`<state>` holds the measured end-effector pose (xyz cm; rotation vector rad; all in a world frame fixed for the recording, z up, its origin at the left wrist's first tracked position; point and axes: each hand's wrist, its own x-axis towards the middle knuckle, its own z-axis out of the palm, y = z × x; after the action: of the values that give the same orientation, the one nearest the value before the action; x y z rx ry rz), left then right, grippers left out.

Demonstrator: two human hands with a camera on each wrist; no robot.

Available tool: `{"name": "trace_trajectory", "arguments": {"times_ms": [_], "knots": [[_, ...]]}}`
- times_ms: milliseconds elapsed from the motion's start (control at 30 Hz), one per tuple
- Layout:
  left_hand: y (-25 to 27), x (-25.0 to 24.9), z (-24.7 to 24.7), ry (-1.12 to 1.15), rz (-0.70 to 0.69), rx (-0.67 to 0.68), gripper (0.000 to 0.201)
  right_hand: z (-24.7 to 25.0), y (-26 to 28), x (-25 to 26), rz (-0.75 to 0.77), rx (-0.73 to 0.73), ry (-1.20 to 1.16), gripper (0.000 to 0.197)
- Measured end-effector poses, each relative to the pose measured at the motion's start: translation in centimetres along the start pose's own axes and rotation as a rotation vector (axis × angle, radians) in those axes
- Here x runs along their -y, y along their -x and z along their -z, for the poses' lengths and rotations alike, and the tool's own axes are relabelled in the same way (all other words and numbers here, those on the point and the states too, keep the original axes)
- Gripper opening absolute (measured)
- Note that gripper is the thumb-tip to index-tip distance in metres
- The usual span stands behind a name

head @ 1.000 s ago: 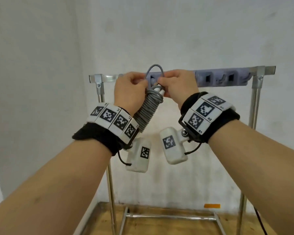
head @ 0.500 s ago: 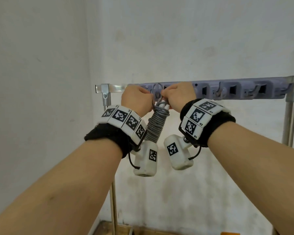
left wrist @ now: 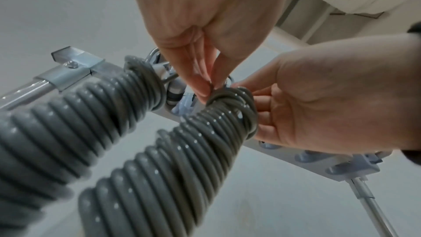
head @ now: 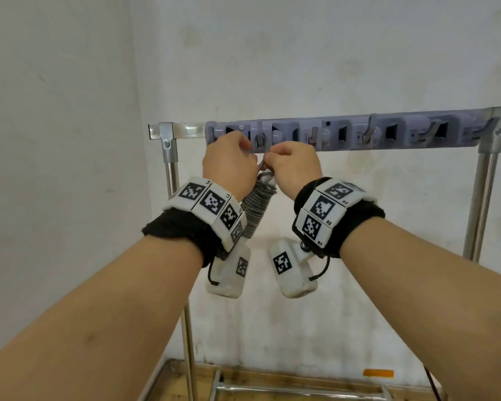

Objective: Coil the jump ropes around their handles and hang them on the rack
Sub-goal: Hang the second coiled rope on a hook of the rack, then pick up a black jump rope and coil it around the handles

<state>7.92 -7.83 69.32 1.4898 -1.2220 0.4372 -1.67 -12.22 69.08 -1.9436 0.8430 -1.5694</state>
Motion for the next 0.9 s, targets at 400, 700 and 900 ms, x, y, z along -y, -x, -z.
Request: {"name": "trace_trajectory", "arguments": {"times_ms": [400,700,900], "knots": [[9.8,1.6,0.8,0.098,-0.396,0.132,0.009,2.8,7.9,-4.5,0.059,0.006,0.020,0.013],[27.5,10.3,-4.0,0.007,-0.355,0.797,0.019,4.9,24.3,-19.1,-0.183,0.466,0.330,0.013],[39.1,15.8,-9.2,-0.038,-0.245,1.159,0.019,5.3,34.7,-29.1,-0.353,0.870,0.560,0.014]]}}
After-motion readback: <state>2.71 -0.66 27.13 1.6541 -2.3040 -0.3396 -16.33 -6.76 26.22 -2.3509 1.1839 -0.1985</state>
